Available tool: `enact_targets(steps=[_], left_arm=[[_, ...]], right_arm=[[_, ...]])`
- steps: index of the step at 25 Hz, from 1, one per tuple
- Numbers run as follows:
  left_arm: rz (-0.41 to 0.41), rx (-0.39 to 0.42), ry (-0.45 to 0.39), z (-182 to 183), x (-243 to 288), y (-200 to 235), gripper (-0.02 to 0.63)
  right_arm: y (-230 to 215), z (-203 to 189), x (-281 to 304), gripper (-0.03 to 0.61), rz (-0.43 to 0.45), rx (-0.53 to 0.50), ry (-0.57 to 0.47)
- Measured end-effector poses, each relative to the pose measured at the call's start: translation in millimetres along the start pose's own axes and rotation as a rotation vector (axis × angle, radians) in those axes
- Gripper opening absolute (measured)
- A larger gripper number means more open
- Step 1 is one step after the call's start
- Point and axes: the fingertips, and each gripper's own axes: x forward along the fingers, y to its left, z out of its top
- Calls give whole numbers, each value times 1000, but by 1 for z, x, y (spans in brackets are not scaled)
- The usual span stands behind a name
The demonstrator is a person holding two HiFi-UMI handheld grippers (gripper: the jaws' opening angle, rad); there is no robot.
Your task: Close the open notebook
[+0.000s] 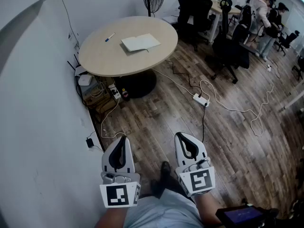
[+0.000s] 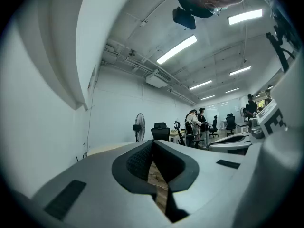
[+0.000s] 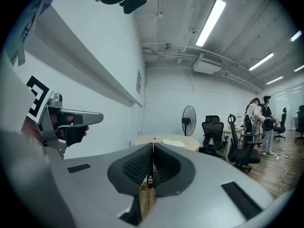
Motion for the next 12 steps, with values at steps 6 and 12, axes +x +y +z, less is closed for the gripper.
enact_targets(steps=[6, 12], left_arm=[[-5, -1, 33, -13, 39, 3, 18], [-9, -4, 60, -22, 104, 8, 18]], right_arm=[[-26, -8, 32, 46, -3, 10, 30], [-66, -16, 80, 49, 7, 60, 50]])
